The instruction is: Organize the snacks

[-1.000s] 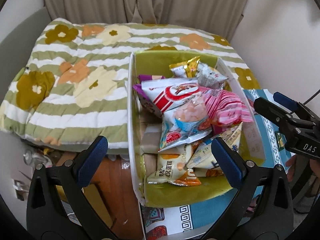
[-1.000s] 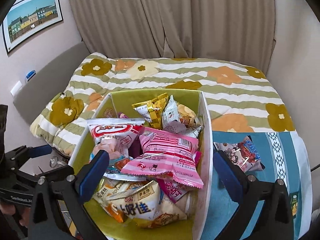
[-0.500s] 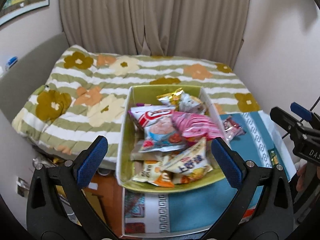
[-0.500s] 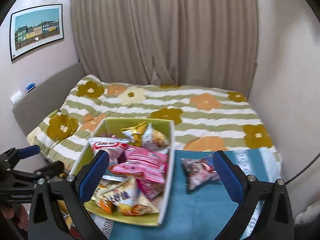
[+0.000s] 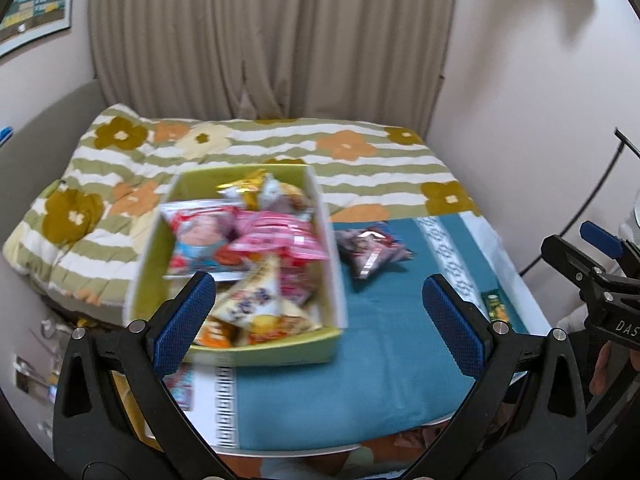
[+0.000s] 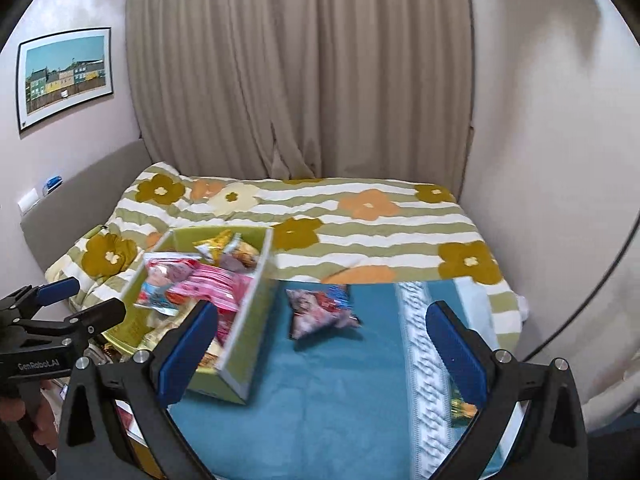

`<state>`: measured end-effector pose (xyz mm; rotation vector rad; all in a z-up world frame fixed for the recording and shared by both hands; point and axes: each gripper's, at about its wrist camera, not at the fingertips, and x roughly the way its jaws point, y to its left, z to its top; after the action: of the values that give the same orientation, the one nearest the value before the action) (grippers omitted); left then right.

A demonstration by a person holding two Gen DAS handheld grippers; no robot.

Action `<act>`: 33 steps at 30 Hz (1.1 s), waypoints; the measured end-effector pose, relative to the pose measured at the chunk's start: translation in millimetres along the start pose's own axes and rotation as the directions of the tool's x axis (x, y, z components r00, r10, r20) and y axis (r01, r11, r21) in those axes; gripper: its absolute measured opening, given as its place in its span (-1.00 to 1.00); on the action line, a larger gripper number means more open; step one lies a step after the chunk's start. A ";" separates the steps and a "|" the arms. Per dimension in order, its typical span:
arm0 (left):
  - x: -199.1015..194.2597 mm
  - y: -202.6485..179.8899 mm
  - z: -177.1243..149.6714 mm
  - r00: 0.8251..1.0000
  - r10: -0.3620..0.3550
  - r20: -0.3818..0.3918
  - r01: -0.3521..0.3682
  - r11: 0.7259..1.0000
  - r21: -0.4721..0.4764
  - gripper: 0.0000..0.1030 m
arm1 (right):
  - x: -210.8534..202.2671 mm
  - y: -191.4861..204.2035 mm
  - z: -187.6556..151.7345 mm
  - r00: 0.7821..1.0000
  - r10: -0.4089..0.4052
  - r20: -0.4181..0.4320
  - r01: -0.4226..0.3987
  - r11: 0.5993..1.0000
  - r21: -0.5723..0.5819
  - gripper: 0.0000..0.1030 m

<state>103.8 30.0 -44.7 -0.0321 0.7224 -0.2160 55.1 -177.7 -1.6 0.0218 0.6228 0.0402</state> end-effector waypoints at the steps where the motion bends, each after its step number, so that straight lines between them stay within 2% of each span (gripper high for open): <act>1: 2.6 -11.0 -1.5 1.000 -0.008 0.000 0.008 1.000 0.005 0.99 | -1.8 -9.6 -2.5 1.000 -0.009 -0.006 0.009 1.000 0.001 1.00; 8: 31.6 -69.6 -9.6 0.999 -0.027 -0.031 0.028 0.998 0.047 0.99 | -5.5 -75.7 -22.1 0.998 -0.045 -0.040 0.046 0.999 0.028 1.00; 15: 93.3 -107.3 -0.8 0.987 -0.025 -0.157 0.053 0.983 0.177 0.99 | 18.0 -131.0 -43.8 0.987 -0.082 -0.136 0.095 0.992 0.088 1.00; 19: 138.2 -119.8 11.2 0.971 -0.016 -0.238 0.081 0.960 0.268 0.99 | 41.8 -147.1 -56.3 0.974 -0.111 -0.197 0.135 0.985 0.110 1.00; 23: 186.9 -129.8 23.5 0.951 0.046 -0.305 0.087 0.909 0.408 0.99 | 64.1 -165.3 -67.8 0.959 -0.110 -0.260 0.155 0.975 0.161 1.00; 26: 228.4 -132.0 30.4 0.926 0.097 -0.365 0.104 0.864 0.493 0.99 | 86.9 -176.6 -75.5 0.944 -0.113 -0.309 0.175 0.968 0.179 1.00; 33: 311.2 -133.1 34.2 0.871 0.191 -0.453 0.150 0.774 0.616 0.99 | 138.2 -178.0 -100.6 0.913 -0.104 -0.395 0.196 0.960 0.199 1.00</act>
<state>328.6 -166.1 -208.3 0.7167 1.1339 -0.4522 114.2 -348.7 -169.6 0.1996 1.0163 -0.1856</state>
